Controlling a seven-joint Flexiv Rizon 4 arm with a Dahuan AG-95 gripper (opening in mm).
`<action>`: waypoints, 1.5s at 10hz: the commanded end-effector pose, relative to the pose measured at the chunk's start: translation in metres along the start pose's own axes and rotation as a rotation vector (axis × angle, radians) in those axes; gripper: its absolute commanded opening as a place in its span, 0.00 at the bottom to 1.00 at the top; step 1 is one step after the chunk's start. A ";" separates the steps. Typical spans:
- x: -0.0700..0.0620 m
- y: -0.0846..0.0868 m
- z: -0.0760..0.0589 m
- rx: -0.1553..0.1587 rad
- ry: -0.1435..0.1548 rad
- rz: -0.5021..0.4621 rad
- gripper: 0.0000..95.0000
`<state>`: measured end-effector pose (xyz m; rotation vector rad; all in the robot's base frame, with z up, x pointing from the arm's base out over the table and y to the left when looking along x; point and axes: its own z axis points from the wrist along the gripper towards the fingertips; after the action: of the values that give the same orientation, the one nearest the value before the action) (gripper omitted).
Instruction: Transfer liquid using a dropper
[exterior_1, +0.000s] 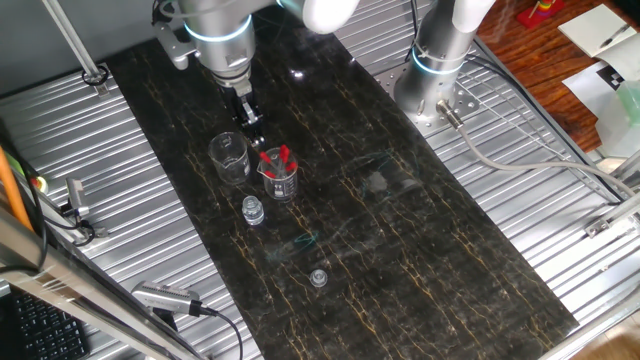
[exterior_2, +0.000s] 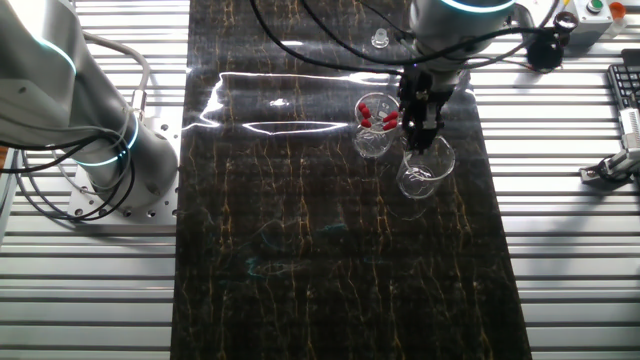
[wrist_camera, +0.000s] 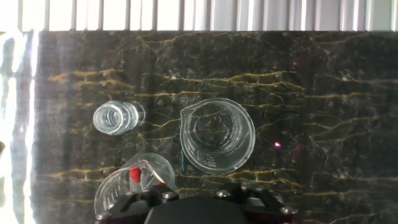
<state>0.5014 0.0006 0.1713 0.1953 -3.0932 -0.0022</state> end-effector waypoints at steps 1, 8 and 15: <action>0.002 0.000 -0.001 0.001 0.002 -0.005 0.00; 0.002 0.001 -0.003 0.002 0.014 -0.040 0.00; -0.006 0.034 -0.009 -0.030 0.061 -0.041 0.00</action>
<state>0.5082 0.0370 0.1774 0.2518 -3.0177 -0.0500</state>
